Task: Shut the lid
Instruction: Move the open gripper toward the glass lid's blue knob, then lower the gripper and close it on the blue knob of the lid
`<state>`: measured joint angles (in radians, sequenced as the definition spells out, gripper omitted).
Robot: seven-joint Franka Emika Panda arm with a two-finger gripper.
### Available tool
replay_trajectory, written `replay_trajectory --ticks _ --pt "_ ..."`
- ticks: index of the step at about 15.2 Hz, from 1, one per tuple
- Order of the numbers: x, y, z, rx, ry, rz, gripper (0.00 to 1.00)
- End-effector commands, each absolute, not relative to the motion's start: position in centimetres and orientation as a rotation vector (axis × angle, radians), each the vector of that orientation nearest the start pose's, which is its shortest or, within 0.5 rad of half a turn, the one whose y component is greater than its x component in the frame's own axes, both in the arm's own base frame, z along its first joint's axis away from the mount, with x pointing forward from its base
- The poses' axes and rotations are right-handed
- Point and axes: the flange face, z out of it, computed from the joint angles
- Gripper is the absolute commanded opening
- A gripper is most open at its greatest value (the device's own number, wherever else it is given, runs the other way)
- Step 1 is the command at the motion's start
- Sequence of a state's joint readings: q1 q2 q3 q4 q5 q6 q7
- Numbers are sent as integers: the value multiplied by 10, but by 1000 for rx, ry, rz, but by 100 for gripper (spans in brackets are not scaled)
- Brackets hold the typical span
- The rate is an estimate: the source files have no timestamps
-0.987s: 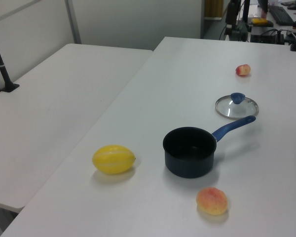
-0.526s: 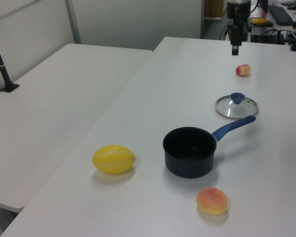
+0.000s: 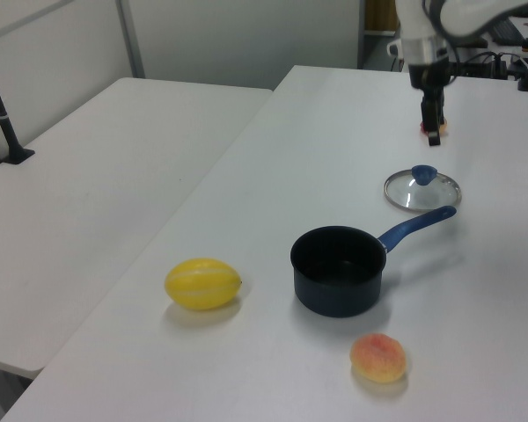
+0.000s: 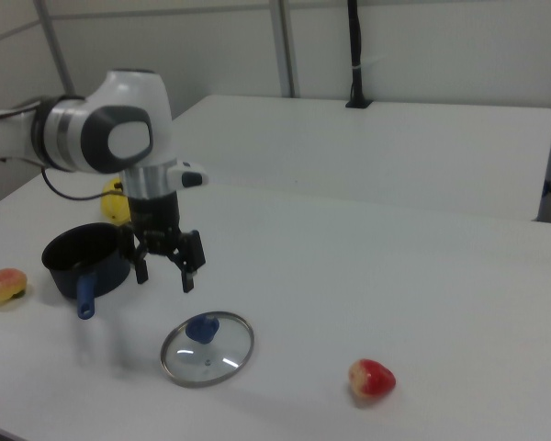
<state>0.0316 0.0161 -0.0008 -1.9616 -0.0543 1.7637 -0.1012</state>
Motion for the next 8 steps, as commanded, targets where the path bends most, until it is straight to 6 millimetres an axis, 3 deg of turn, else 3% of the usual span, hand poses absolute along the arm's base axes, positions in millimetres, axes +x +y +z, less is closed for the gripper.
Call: replay_trajectory --ticks 1,4,8 --pt "523 15 416 -3184 -287 292 100" --pt "518 10 391 -3191 -300 187 100" --pt "519 5 378 -3220 -330 97 100"
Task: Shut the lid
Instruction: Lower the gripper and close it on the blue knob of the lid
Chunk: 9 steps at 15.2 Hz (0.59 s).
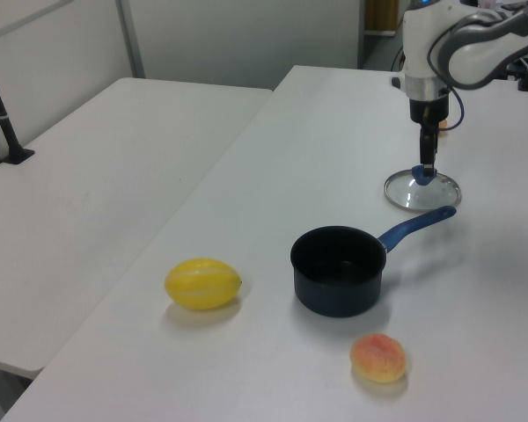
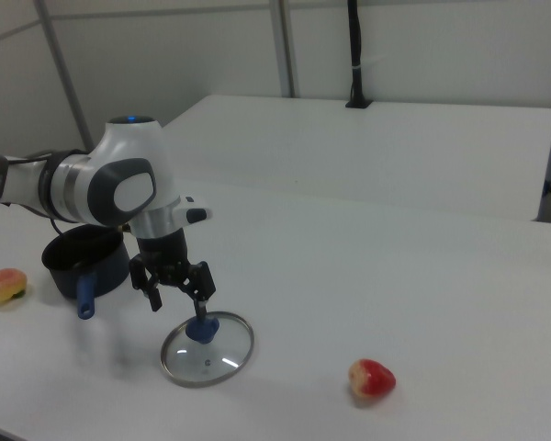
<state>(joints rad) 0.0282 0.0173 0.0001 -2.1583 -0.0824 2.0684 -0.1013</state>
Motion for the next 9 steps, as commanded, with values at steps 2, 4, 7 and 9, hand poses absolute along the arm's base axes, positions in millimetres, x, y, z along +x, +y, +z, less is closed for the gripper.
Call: replay_trajectory --ticks 2,4,7,9 --pt "520 -6 369 -3240 -340 15 100" --pt "520 -6 365 -3248 -365 6 100" --pt "523 -8 356 -3257 -376 5 100" --pt "525 -8 350 -3255 -382 -8 100"
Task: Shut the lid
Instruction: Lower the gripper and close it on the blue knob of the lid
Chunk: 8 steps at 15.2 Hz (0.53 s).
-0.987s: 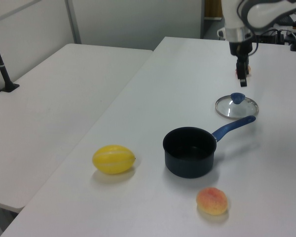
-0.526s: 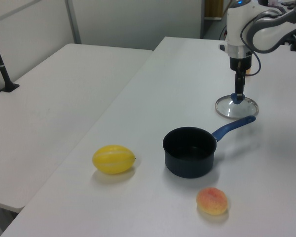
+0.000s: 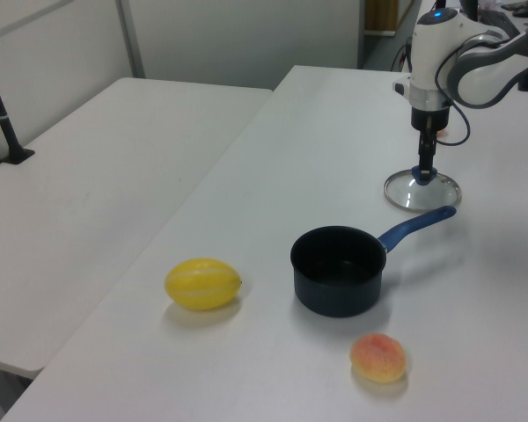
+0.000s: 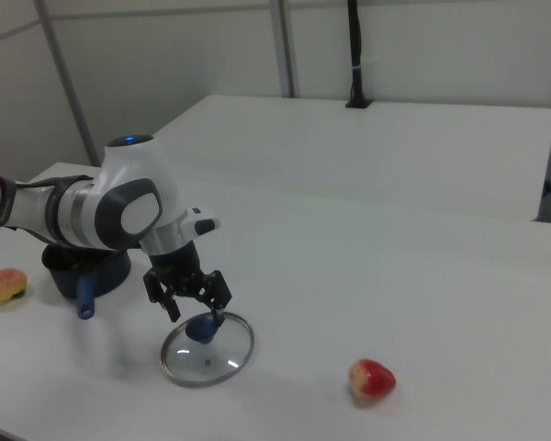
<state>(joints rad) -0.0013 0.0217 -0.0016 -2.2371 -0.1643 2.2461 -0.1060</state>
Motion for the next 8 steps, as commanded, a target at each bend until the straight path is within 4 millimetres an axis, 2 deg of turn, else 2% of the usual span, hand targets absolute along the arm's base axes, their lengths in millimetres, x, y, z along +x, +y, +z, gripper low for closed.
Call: replay_trajectory --ticks 1,5,8 --pt "526 -8 346 -3253 -381 2 100" --pt "527 -8 337 -3252 -388 22 100" --pt "527 -8 327 -3250 -391 49 68"
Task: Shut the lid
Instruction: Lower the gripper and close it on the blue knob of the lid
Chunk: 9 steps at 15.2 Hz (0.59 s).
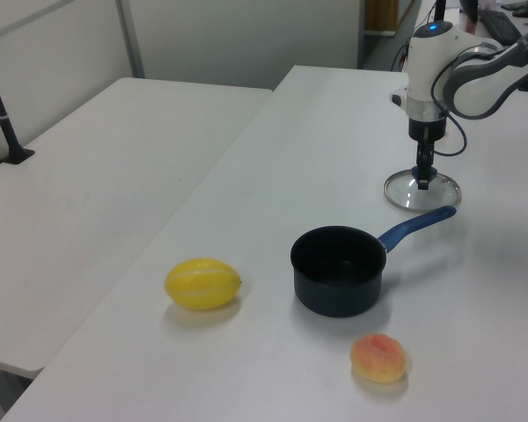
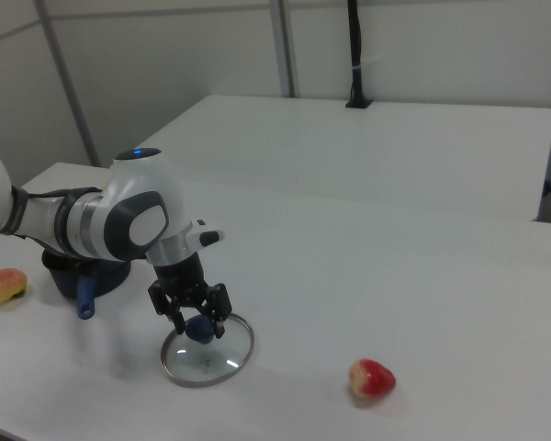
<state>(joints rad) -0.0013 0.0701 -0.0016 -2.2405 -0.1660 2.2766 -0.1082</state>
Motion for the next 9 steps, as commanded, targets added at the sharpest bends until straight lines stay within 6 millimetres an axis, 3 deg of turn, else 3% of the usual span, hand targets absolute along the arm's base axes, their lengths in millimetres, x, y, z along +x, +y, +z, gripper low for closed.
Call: replay_trajectory --ticks 1,3,4,7,9 --pt "527 -8 325 -3250 -392 54 57" --pt "526 -8 325 -3251 -386 64 26" --pt "526 -8 328 -3252 -381 71 17" --pt "525 -9 336 -3254 -368 81 13" --pt "528 -7 358 -3253 -352 95 13"
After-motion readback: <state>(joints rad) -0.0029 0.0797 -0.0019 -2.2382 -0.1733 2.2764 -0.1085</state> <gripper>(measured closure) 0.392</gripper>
